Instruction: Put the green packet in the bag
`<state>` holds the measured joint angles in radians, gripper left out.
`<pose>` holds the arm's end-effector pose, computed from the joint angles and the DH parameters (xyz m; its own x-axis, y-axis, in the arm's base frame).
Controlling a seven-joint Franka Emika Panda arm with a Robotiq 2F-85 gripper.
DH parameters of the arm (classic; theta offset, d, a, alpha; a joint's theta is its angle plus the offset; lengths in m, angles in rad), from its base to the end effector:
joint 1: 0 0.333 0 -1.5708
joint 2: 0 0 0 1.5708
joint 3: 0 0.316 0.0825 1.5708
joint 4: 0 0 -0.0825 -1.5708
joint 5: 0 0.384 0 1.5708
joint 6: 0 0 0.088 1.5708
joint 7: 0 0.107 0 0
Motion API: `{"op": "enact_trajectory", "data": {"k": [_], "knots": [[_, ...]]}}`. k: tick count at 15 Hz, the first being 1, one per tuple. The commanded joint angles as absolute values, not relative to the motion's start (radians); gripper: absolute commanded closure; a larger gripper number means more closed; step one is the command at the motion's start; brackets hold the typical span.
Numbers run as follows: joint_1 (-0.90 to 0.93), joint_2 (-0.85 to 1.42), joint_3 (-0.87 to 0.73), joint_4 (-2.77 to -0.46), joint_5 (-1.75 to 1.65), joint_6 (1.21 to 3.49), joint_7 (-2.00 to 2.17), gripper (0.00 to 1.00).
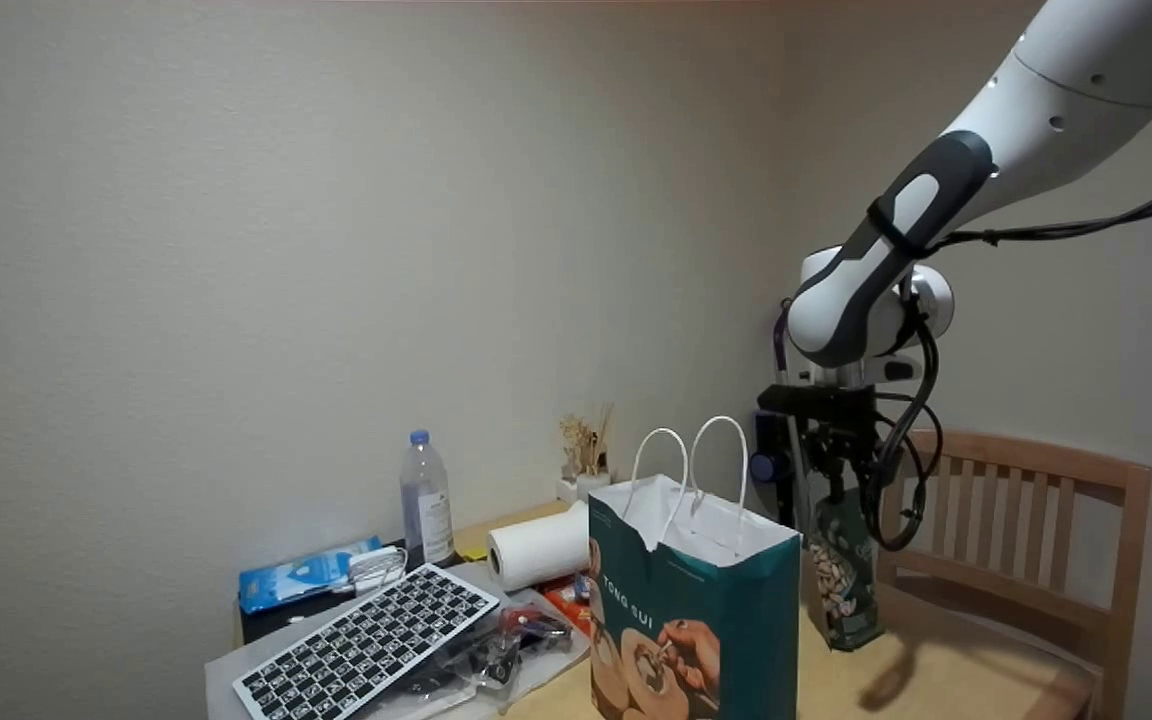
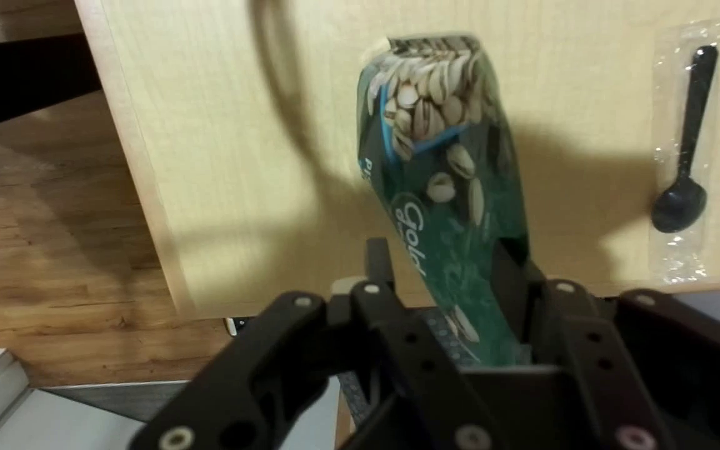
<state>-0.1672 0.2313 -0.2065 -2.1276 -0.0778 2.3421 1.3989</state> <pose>0.5293 -0.2071 0.3019 -0.1394 -0.9854 0.0976 -0.9891 0.1432 0.0333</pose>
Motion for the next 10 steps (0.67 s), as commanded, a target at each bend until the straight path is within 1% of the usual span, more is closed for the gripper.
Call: {"op": "enact_trajectory", "data": {"k": [1, 2, 3, 5, 6, 7, 8, 10], "knots": [[-0.134, 0.065, -0.224, -2.234, -0.122, 2.365, 1.408, 0.84], [-0.132, 0.036, -0.221, -2.249, -0.135, 2.369, 1.41, 0.92], [-0.134, 0.013, -0.215, -2.26, -0.138, 2.365, 1.408, 0.97], [-0.142, -0.009, -0.204, -2.269, -0.129, 2.334, 1.394, 1.0], [-0.146, -0.007, -0.2, -2.267, -0.118, 2.305, 1.374, 0.67], [-0.149, 0.011, -0.197, -2.257, -0.111, 2.271, 1.368, 0.71], [-0.15, 0.017, -0.196, -2.239, -0.11, 2.3, 1.397, 0.96], [-0.149, 0.02, -0.195, -2.243, -0.11, 2.278, 1.397, 0.85]]}}
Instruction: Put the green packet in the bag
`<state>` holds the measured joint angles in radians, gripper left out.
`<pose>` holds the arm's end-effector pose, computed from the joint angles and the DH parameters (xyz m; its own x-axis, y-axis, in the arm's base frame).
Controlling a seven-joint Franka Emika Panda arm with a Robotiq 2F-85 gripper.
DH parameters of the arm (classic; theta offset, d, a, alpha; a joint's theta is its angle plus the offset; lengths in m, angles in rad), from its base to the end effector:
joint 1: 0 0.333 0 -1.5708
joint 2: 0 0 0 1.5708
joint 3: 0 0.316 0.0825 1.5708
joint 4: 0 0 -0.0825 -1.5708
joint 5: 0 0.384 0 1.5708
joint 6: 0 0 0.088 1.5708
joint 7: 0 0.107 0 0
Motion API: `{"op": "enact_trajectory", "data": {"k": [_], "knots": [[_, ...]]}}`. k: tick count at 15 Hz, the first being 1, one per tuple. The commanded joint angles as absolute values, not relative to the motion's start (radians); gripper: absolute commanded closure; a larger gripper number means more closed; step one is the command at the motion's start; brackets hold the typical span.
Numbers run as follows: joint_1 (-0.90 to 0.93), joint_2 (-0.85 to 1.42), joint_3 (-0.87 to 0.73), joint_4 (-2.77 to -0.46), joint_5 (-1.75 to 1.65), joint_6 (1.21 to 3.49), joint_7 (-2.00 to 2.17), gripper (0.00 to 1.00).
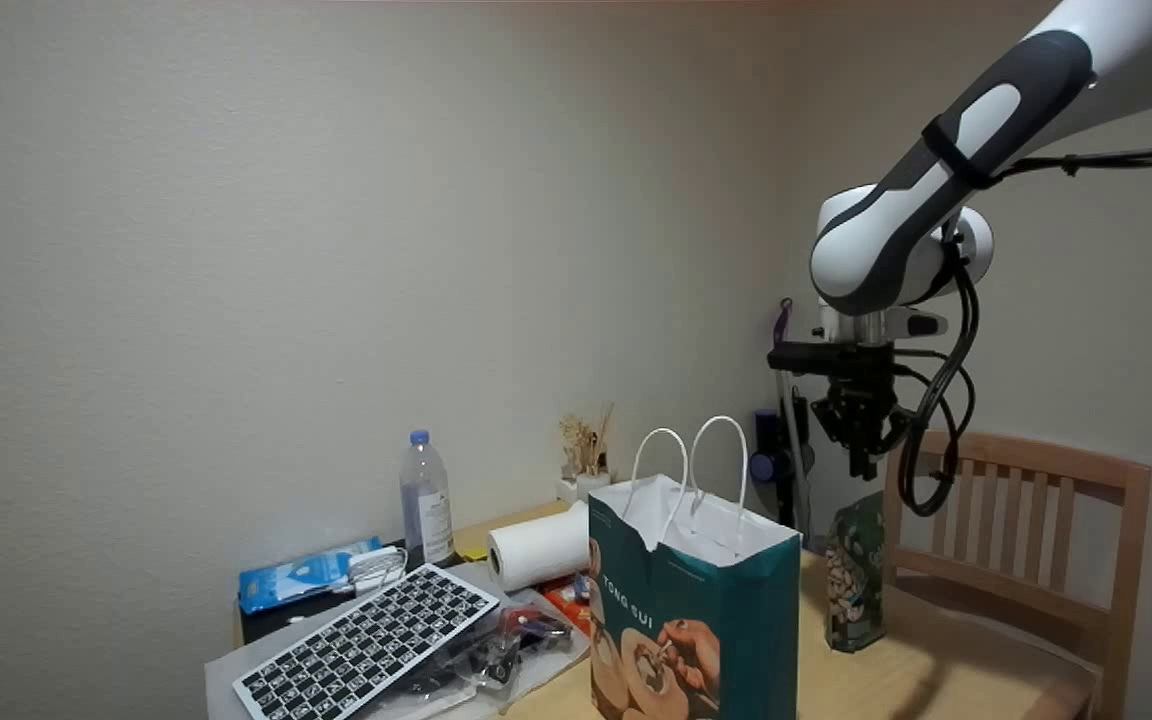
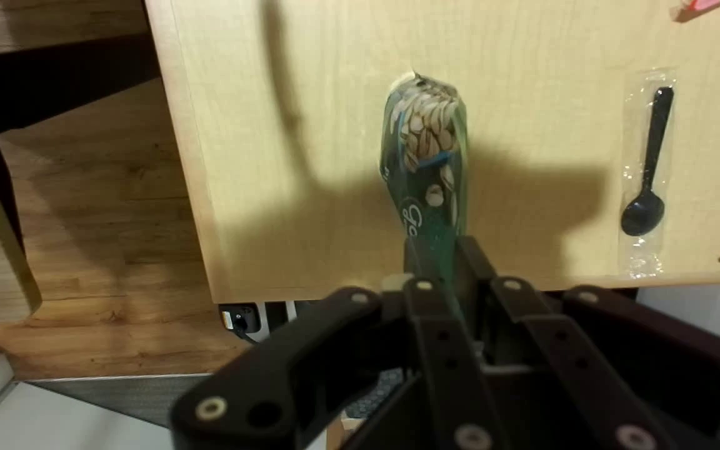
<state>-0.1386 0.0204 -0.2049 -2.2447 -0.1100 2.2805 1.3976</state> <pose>0.4949 -0.1797 0.3597 -0.0985 -0.9911 0.0893 -0.9951 0.0991 0.0029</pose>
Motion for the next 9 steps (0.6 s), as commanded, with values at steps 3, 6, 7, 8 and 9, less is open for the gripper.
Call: {"op": "enact_trajectory", "data": {"k": [3, 6, 7, 8, 9], "knots": [[-0.151, 0.047, -0.197, -2.23, -0.112, 2.277, 1.392, 0.47], [-0.153, 0.078, -0.2, -2.216, -0.099, 2.281, 1.385, 0.34], [-0.154, 0.091, -0.201, -2.209, -0.086, 2.285, 1.371, 0.28], [-0.155, 0.104, -0.203, -2.202, -0.081, 2.289, 1.37, 0.21], [-0.155, 0.118, -0.204, -2.193, -0.077, 2.294, 1.363, 0.15]]}}
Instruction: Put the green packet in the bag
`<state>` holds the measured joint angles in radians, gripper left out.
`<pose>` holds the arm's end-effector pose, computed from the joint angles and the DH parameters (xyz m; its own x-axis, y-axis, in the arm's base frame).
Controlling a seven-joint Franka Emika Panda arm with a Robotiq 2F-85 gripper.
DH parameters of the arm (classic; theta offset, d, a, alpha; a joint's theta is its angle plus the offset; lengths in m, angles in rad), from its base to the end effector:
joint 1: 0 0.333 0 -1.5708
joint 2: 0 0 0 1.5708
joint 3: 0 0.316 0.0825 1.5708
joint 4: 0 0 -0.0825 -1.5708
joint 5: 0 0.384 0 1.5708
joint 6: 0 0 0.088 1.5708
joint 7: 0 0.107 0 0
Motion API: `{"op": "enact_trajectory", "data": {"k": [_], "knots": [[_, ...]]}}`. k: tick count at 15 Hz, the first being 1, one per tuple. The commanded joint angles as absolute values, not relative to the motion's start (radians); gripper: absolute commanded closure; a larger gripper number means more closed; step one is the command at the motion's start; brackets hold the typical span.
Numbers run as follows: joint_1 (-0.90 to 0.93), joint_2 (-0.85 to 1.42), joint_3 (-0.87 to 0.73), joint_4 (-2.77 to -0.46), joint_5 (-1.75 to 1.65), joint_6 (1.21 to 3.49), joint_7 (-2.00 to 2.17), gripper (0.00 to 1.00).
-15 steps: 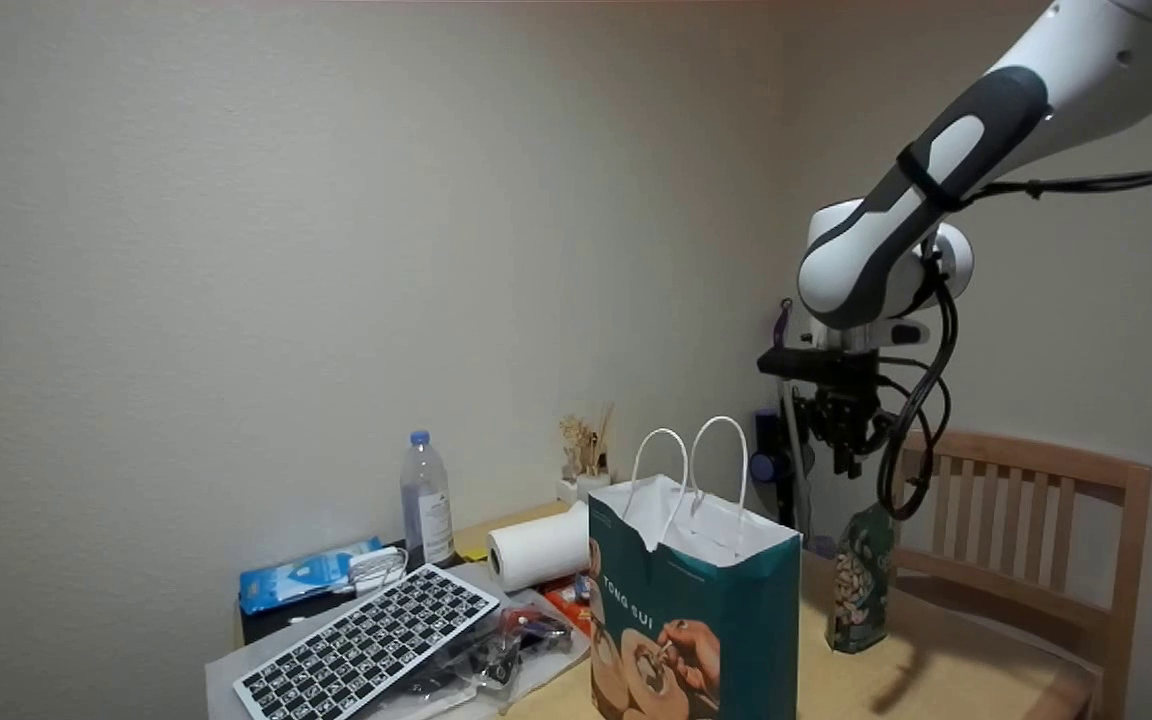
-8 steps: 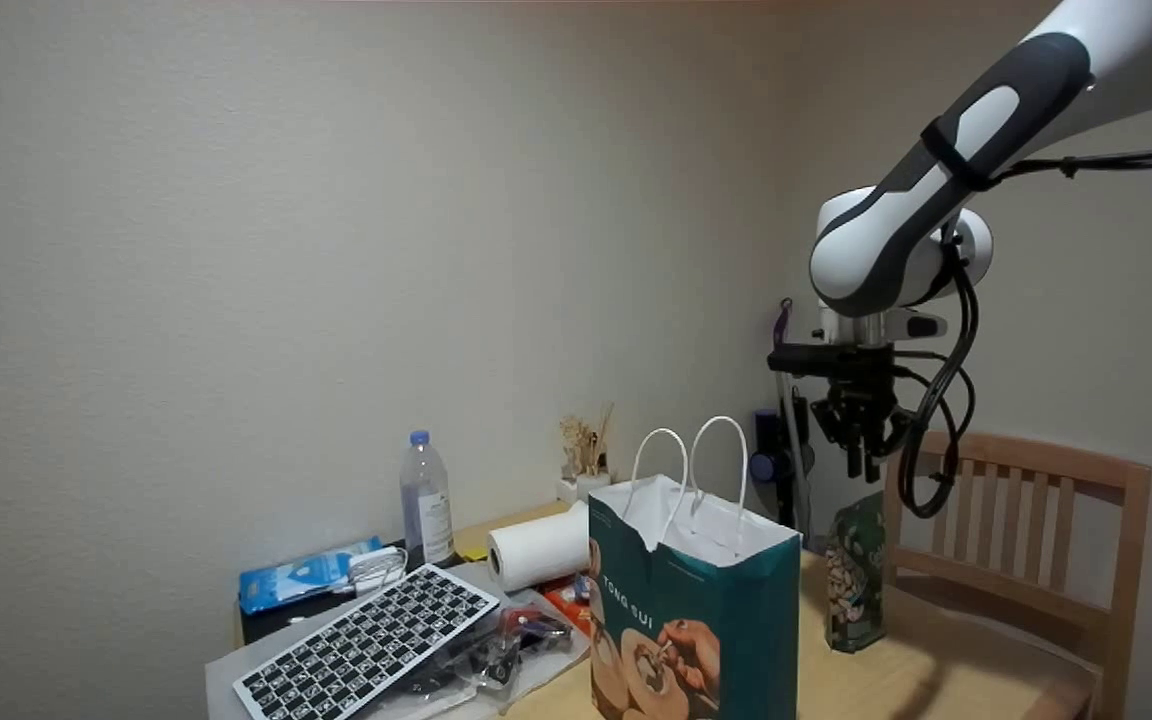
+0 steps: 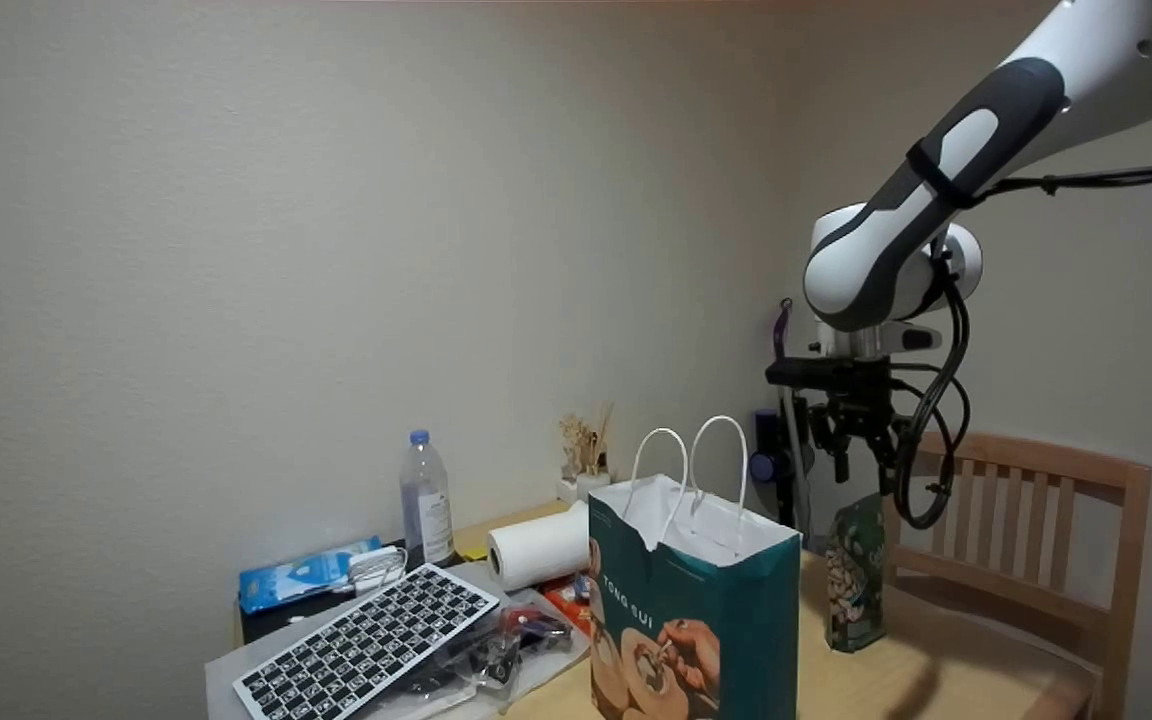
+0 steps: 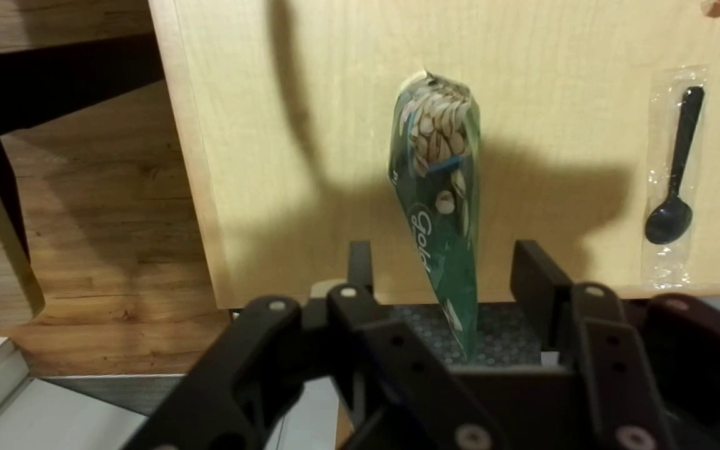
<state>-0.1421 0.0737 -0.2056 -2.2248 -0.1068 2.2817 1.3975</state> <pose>0.5008 -0.1837 0.3407 -0.1014 -0.9908 0.0899 -0.9939 0.1049 0.0351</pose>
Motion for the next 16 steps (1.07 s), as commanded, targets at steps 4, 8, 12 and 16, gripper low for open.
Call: {"op": "enact_trajectory", "data": {"k": [4, 8, 12, 16], "knots": [[-0.156, 0.167, -0.211, -2.154, -0.061, 2.294, 1.362, 0.0], [-0.16, 0.225, -0.221, -2.12, -0.036, 2.296, 1.361, 0.0], [-0.169, 0.278, -0.233, -2.089, -0.003, 2.298, 1.354, 0.0], [-0.188, 0.319, -0.235, -2.056, 0.063, 2.29, 1.33, 0.26]]}}
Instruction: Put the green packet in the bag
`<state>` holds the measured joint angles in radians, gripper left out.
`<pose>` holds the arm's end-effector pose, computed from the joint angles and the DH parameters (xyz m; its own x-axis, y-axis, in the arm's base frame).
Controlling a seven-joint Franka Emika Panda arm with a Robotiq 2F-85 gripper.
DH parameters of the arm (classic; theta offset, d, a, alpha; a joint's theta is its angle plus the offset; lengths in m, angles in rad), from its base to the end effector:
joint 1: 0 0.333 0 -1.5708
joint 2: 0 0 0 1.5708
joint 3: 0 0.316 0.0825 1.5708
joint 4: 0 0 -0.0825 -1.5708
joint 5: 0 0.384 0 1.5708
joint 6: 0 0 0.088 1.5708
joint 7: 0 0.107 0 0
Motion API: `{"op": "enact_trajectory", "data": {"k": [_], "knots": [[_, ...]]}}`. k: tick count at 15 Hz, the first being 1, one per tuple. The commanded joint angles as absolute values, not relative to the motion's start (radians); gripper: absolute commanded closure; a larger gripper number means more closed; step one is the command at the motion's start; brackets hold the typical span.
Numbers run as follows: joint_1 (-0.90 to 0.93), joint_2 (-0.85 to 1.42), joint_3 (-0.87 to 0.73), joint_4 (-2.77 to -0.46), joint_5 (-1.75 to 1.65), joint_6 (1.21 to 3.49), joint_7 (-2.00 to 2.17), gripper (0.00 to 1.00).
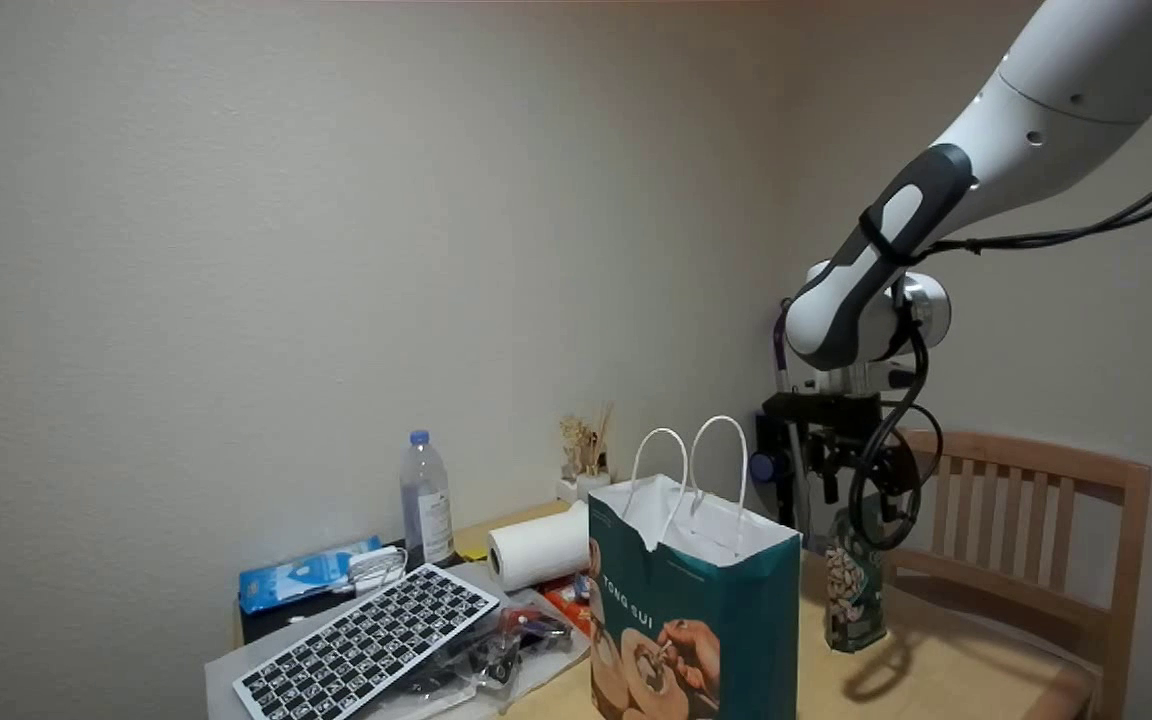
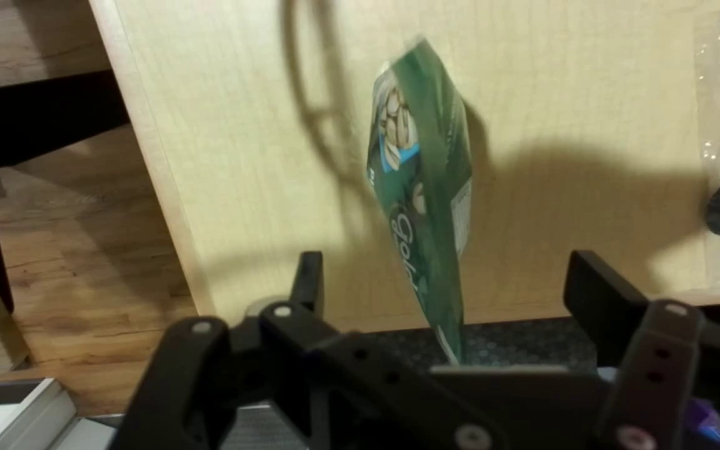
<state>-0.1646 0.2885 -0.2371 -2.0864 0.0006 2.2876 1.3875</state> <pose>0.5287 -0.2223 0.2834 -0.2079 -0.9768 0.0508 -0.9731 0.2118 0.0901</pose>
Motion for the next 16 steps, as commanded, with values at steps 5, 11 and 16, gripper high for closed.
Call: {"op": "enact_trajectory", "data": {"k": [5, 11, 16], "knots": [[-0.205, 0.342, -0.235, -2.02, 0.132, 2.284, 1.303, 0.59], [-0.207, 0.333, -0.242, -2.0, 0.17, 2.29, 1.315, 0.98], [-0.163, 0.183, -0.252, -2.064, 0.116, 2.355, 1.346, 1.0]]}}
